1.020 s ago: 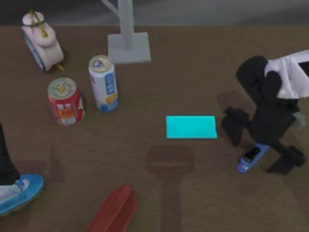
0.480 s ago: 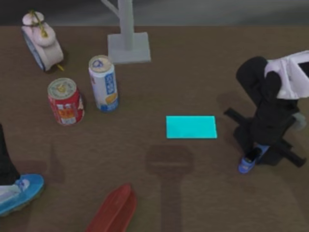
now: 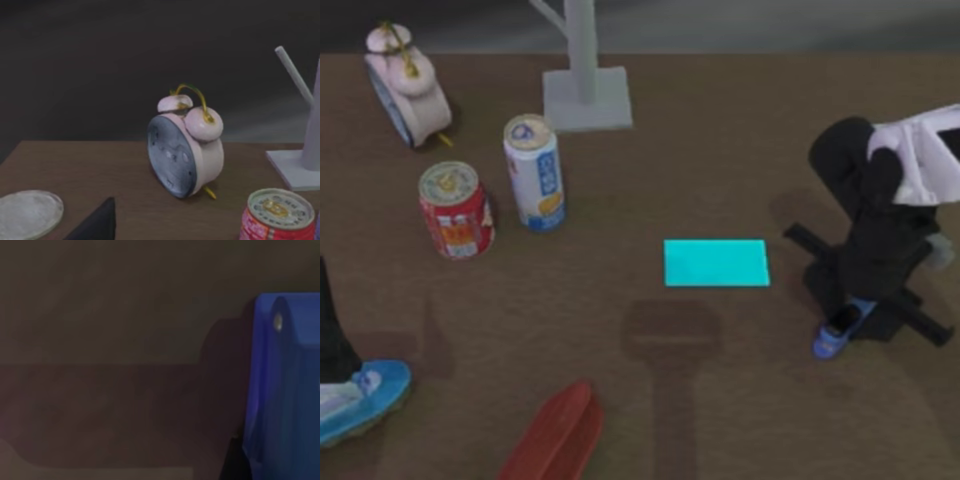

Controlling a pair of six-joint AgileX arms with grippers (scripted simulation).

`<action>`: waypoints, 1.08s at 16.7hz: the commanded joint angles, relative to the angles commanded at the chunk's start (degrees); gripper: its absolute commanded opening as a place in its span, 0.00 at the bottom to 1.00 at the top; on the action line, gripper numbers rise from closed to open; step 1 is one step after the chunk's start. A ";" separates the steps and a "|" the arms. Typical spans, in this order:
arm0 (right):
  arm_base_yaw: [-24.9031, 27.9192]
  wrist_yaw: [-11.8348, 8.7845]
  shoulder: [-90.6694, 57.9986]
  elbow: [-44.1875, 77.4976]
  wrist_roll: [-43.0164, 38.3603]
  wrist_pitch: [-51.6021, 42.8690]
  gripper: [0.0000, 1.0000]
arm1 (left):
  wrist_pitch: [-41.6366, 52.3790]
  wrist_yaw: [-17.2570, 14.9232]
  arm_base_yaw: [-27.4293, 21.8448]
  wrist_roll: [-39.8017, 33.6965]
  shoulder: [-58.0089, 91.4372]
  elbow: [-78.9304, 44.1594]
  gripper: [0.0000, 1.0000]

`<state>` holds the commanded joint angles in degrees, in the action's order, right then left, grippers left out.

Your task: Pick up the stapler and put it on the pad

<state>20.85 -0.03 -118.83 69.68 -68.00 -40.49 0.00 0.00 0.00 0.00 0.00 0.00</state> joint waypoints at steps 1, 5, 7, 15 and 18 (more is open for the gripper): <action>0.00 0.00 0.00 0.00 0.00 0.00 0.00 | 0.00 0.00 0.00 0.00 0.00 0.00 1.00; -0.17 0.16 1.10 1.55 -0.08 -2.69 0.00 | 0.00 0.00 0.00 0.00 0.00 0.00 1.00; -0.21 0.14 2.89 4.01 -0.25 -7.04 0.00 | 0.00 0.00 0.00 0.00 0.00 0.00 1.00; 0.33 0.10 9.42 11.47 0.45 -21.13 0.00 | 0.00 0.00 0.00 0.00 0.00 0.00 1.00; 0.07 0.09 9.22 11.33 0.36 -20.96 0.00 | 0.00 0.00 0.00 0.00 0.00 0.00 1.00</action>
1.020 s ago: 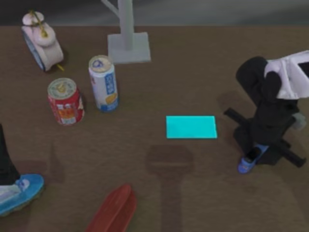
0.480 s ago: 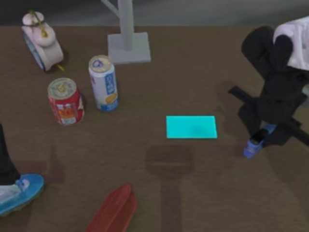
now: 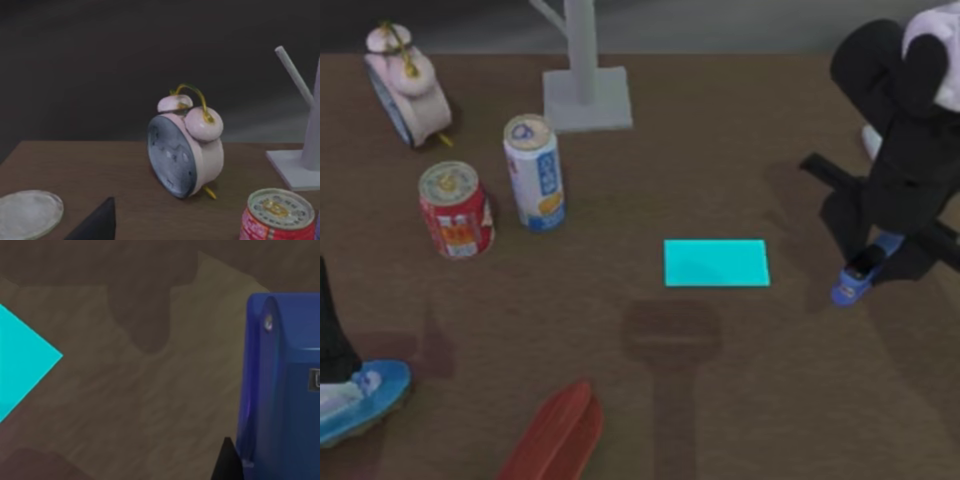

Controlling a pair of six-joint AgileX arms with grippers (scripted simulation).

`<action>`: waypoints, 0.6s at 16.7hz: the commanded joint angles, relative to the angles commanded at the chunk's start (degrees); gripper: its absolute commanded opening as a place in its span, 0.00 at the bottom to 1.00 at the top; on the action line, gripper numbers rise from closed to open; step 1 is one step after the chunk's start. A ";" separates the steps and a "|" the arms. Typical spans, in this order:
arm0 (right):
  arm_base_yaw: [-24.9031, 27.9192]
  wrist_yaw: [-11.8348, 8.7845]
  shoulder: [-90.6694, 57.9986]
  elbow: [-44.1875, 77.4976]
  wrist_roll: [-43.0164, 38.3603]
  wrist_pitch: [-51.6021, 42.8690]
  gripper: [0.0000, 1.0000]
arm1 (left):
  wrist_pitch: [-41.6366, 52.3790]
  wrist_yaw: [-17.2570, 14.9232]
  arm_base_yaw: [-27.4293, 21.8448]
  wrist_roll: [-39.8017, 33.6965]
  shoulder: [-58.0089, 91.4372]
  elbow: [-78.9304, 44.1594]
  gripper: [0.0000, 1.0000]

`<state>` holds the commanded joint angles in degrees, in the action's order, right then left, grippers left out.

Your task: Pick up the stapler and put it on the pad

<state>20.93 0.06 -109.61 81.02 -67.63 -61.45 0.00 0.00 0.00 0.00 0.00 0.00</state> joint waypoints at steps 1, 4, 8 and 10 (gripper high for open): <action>0.09 0.00 -0.29 0.45 0.53 -0.19 0.00 | 0.00 0.00 0.00 0.00 0.00 0.00 1.00; 0.76 0.05 -2.72 4.50 5.63 -1.87 0.00 | 0.00 0.00 0.00 0.00 0.00 0.00 1.00; 2.11 0.13 -8.53 14.06 20.15 -6.11 0.00 | 0.00 0.00 0.00 0.00 0.00 0.00 1.00; 2.93 0.17 -12.23 19.73 30.58 -8.92 0.00 | 0.00 0.00 0.00 0.00 0.00 0.00 1.00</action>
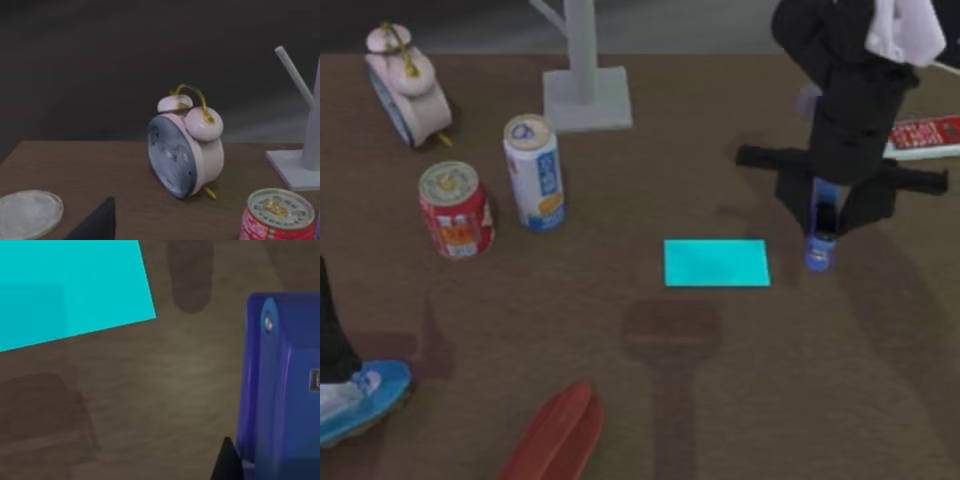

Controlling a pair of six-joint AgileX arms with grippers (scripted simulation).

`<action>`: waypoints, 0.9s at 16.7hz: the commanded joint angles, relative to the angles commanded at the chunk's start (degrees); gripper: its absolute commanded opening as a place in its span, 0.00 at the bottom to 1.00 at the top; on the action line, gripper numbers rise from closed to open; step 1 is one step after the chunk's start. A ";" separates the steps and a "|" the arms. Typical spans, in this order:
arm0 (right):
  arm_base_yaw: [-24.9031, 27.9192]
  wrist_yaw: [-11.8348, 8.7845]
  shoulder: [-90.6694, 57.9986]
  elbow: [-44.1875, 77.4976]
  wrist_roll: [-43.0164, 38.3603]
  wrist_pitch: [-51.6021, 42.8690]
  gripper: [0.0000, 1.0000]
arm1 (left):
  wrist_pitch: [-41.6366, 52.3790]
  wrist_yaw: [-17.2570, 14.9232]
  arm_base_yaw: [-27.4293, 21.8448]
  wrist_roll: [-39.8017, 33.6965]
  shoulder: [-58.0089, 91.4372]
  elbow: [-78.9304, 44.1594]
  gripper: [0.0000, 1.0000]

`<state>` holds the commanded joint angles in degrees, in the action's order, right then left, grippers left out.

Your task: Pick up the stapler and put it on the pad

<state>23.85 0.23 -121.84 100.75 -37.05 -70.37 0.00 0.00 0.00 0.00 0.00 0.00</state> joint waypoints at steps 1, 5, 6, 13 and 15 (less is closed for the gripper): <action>0.45 0.02 -2.00 2.98 6.00 -1.56 0.00 | 0.00 0.00 0.00 0.00 0.00 0.00 1.00; 2.41 0.05 -10.20 15.03 33.60 -8.15 0.00 | 0.00 0.00 0.00 0.00 0.00 0.00 1.00; 2.90 0.06 -12.04 17.90 40.82 -9.68 0.00 | 0.00 0.00 0.00 0.00 0.00 0.00 1.00; 5.64 0.21 -20.68 35.30 82.36 -17.15 0.00 | 0.00 0.00 0.00 0.00 0.00 0.00 1.00; 6.12 0.30 -21.63 38.88 89.26 -18.03 0.00 | 0.00 0.00 0.00 0.00 0.00 0.00 1.00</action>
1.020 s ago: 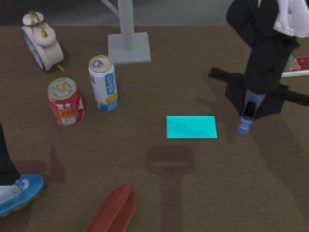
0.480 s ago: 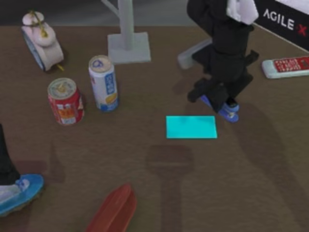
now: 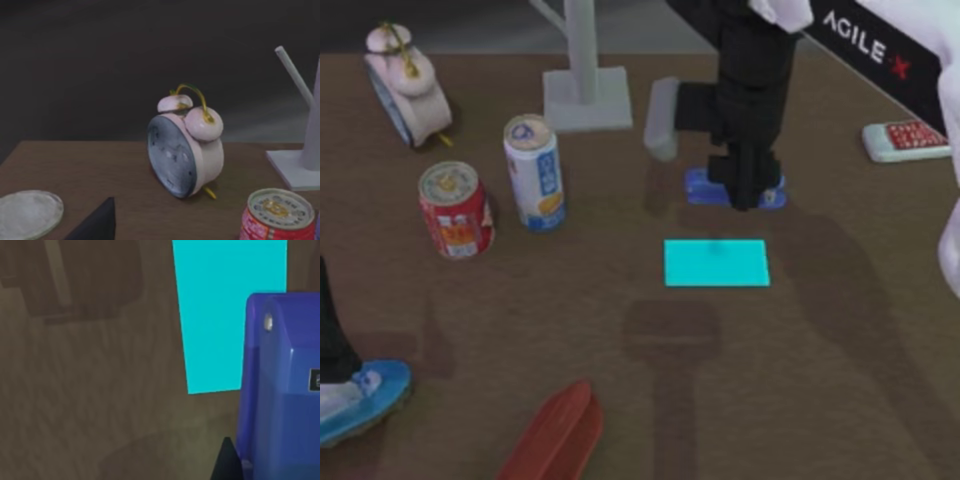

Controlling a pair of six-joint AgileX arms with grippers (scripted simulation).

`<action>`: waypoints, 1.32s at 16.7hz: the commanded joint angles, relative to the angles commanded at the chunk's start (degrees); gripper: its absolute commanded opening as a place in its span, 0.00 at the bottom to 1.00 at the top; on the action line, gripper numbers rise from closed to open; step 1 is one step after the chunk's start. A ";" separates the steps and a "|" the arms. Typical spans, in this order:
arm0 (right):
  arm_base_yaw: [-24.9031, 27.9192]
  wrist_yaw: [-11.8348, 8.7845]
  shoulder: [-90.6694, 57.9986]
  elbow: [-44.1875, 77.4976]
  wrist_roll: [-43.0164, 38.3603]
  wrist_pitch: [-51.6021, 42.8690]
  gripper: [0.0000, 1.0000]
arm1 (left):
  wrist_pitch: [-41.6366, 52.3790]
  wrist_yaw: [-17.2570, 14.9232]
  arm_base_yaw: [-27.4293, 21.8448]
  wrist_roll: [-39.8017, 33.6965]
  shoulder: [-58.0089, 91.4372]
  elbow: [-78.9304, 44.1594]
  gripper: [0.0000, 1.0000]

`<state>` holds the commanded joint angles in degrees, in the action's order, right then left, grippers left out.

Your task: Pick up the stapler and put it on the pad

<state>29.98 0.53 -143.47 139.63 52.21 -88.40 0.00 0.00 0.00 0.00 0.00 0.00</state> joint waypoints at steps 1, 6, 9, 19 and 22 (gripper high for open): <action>0.16 0.04 -0.24 1.39 2.52 -0.24 0.00 | 0.00 0.00 0.00 0.00 0.00 0.00 1.00; 0.39 0.13 -0.28 3.49 6.53 -0.39 0.00 | 0.00 0.00 0.00 0.00 0.00 0.00 1.00; 0.05 0.12 -0.15 3.33 6.39 -0.34 0.00 | 0.00 0.00 0.00 0.00 0.00 0.00 1.00; 0.44 0.11 0.31 -17.19 6.12 19.74 0.00 | 0.00 0.00 0.00 0.00 0.00 0.00 1.00; 0.66 0.13 0.22 -20.22 6.27 22.82 0.00 | 0.00 0.00 0.00 0.00 0.00 0.00 1.00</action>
<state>30.64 0.66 -143.26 119.40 58.48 -65.58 0.00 0.00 0.00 0.00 0.00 0.00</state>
